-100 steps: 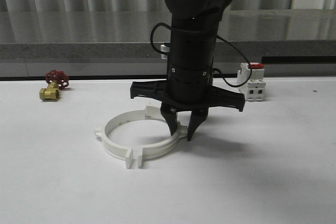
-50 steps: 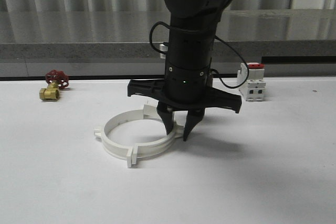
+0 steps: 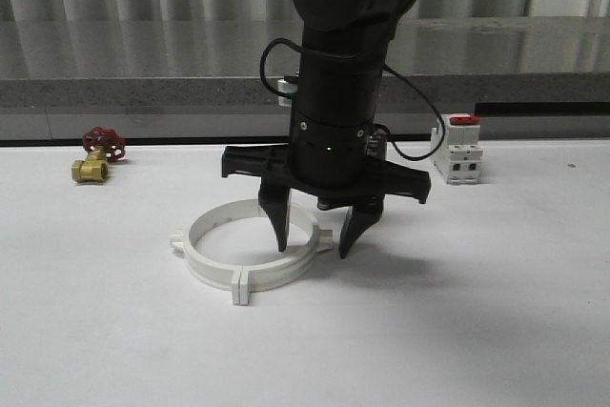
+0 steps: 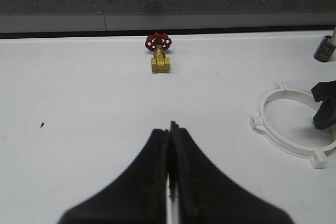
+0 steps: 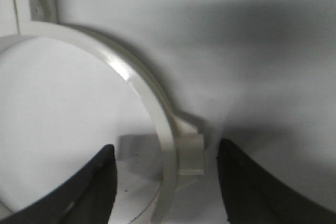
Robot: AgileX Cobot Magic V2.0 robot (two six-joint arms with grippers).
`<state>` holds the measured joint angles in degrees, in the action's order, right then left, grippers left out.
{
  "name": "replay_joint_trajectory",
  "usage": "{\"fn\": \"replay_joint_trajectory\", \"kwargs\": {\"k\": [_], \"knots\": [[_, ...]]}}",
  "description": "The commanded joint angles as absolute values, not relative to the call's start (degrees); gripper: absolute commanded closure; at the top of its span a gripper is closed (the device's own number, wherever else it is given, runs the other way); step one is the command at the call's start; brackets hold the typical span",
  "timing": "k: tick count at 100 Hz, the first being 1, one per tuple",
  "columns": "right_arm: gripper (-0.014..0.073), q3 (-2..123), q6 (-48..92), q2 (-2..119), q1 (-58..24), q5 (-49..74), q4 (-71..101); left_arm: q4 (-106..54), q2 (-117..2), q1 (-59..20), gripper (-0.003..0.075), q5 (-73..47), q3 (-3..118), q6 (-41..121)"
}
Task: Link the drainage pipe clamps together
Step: 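Open the right gripper and lift it away from the ring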
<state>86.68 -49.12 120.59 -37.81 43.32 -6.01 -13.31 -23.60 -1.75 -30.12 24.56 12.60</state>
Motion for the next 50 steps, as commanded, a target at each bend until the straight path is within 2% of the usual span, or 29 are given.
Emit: {"fn": "replay_joint_trajectory", "kwargs": {"k": [1, 50], "knots": [[0.0138, 88.1, -48.1, 117.9, -37.7, 43.9, -6.2, -14.4, -23.8, -1.6, 0.0741, -25.7, 25.9, 12.5], [0.0138, 90.9, -35.9, 104.9, -34.3, 45.4, -11.2, -14.4, -23.8, -1.6, 0.0741, -25.7, 25.9, 12.5]]}}
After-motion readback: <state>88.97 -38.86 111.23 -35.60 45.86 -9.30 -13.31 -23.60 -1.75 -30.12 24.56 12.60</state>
